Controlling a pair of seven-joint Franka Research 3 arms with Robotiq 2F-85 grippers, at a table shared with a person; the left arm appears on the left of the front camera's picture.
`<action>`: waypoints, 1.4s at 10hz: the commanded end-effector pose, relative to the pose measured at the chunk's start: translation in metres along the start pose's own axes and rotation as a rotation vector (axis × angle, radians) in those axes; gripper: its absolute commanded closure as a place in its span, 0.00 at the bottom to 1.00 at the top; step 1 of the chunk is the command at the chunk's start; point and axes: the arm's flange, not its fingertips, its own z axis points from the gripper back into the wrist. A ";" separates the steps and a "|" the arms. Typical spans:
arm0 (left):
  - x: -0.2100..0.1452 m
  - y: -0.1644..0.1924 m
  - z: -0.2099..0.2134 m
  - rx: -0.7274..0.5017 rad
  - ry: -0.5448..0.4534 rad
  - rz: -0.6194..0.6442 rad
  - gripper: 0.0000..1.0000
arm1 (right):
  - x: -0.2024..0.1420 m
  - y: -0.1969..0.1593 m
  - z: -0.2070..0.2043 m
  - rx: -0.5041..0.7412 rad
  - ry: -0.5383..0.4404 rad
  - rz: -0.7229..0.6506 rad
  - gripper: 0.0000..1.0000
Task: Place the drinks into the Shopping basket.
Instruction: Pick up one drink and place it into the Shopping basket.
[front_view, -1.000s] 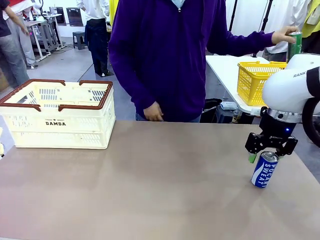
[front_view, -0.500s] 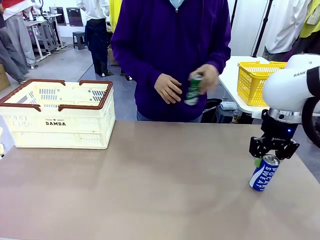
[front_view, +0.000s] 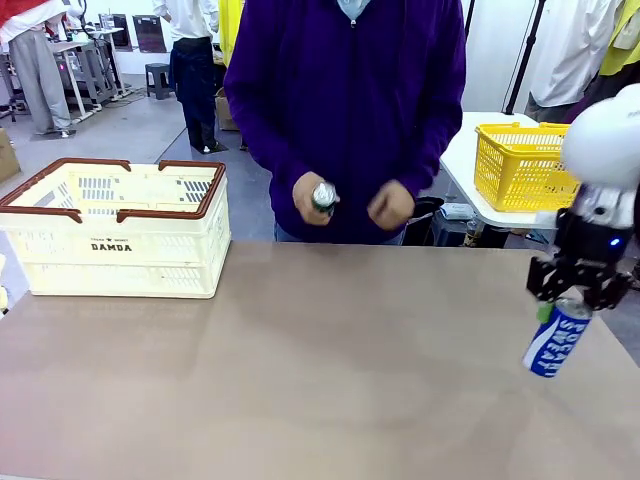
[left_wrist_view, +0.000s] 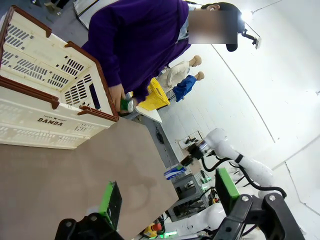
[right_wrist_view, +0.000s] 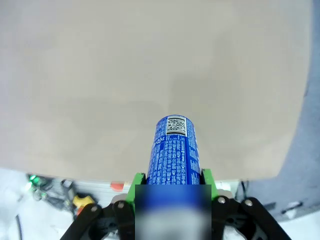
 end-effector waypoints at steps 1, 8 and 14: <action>0.002 -0.001 0.000 -0.020 -0.011 -0.016 0.00 | -0.041 0.005 0.076 0.049 -0.023 -0.113 1.00; 0.002 -0.001 0.000 -0.020 -0.011 -0.016 0.00 | -0.051 0.075 0.089 -0.039 -0.135 -0.020 1.00; 0.002 -0.001 0.000 -0.020 -0.011 -0.016 0.00 | -0.068 0.103 0.079 0.142 -0.170 0.049 1.00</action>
